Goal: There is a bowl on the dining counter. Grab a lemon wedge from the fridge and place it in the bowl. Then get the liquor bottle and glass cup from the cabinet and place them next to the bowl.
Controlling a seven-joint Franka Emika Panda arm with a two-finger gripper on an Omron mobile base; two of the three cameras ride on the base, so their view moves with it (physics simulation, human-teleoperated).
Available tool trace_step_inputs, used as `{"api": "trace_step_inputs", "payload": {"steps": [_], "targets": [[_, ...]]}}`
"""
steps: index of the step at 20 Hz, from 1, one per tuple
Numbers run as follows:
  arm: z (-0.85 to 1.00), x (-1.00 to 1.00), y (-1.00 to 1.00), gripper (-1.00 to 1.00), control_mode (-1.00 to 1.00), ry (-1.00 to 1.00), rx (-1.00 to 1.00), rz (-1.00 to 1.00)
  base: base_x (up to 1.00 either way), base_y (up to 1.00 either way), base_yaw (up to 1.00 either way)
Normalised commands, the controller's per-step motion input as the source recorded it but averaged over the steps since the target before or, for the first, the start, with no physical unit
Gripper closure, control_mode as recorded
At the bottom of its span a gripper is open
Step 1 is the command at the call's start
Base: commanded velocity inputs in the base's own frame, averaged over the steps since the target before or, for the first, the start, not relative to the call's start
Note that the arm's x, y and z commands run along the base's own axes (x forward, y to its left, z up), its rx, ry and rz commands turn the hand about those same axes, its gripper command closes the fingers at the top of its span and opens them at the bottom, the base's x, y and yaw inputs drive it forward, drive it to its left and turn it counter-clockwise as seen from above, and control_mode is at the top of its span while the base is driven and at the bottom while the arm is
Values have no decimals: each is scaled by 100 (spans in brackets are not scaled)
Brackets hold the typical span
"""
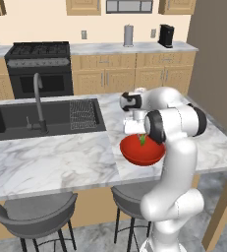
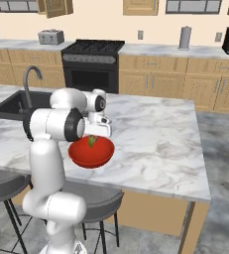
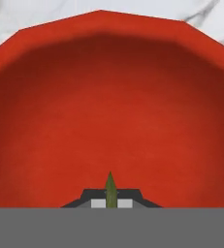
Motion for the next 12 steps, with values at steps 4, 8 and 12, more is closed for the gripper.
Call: {"api": "trace_step_inputs", "payload": {"steps": [4, 8, 12], "targets": [[-38, 29, 0, 100, -100, 8, 0, 0, 0, 0, 0], [-37, 20, 0, 100, -100, 6, 0, 0, 0, 0, 0], [-35, 8, 0, 100, -100, 2, 0, 0, 0, 0, 0]]}}
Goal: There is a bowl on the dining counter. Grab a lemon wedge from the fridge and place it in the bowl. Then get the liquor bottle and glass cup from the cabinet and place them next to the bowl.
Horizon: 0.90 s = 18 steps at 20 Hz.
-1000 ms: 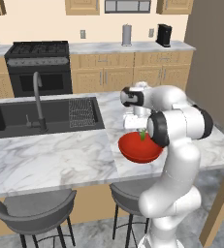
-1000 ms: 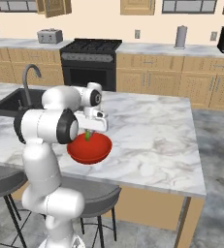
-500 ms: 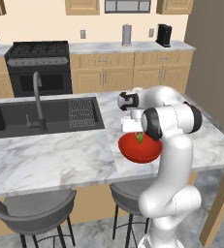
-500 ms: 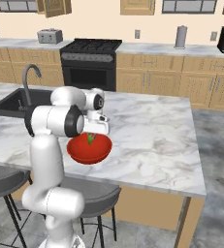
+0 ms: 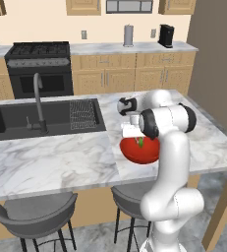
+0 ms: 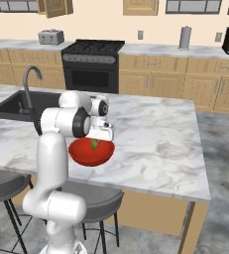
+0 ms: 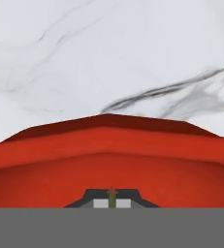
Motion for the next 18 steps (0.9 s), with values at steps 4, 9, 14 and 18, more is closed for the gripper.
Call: {"api": "trace_step_inputs", "payload": {"steps": [4, 9, 14, 18], "targets": [[-28, 3, 0, -100, -100, 0, 0, 0, 0, 0, 0], [-4, -22, 0, -100, -100, 0, 0, 0, 0, 0, 0], [0, -56, 0, -100, -100, -1, 0, 0, 0, 0, 0], [29, -59, 0, -100, -100, -7, 0, 0, 0, 0, 0]]}}
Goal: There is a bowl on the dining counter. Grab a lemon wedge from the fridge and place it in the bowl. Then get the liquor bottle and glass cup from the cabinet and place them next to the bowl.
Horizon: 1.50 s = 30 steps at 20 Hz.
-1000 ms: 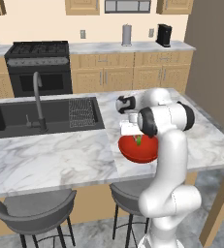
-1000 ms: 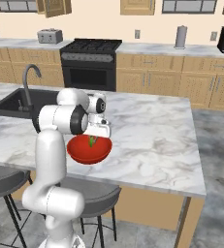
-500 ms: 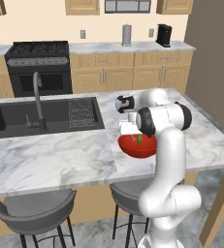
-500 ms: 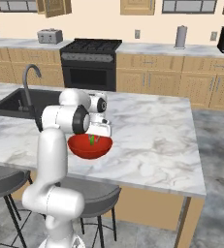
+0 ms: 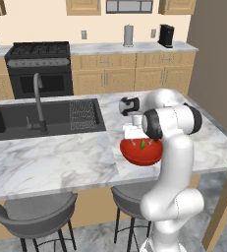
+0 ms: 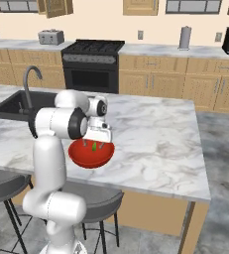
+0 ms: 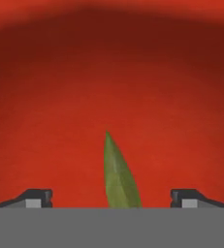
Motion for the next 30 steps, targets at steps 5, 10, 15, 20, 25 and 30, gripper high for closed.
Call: {"api": "trace_step_inputs", "payload": {"steps": [5, 10, 15, 20, 25, 30], "targets": [[52, -63, 0, -100, -100, -10, 0, 0, 0, 0, 0], [67, -61, 0, -100, -100, -15, 0, 0, 0, 0, 0], [64, -76, 1, -100, -100, -18, 0, 0, 0, 0, 0], [60, -80, 15, -100, -100, -19, 0, 0, 0, 0, 0], [62, -88, 29, -100, -100, -19, 0, 0, 0, 0, 0], [59, -95, 28, -100, -100, -22, 0, 0, 0, 0, 0]]}}
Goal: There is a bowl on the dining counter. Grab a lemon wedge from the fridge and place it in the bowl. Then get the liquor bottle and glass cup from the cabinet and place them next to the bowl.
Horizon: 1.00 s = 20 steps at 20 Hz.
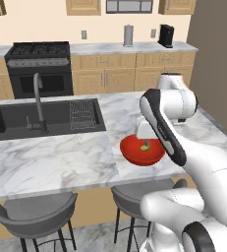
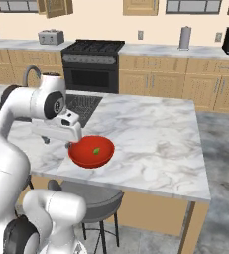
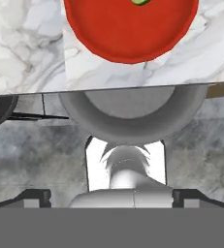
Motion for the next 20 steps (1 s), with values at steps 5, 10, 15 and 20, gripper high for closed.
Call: {"api": "trace_step_inputs", "payload": {"steps": [5, 10, 15, 20], "targets": [[52, -95, 21, -100, -100, -24, 0, 0, 0, 0, 0], [40, -98, 12, -100, -100, -19, 0, 0, 0, 0, 0], [19, -89, 1, -100, -100, -18, 0, 0, 0, 0, 0], [0, -33, 0, -100, -100, -7, 0, 0, 0, 0, 0]]}}
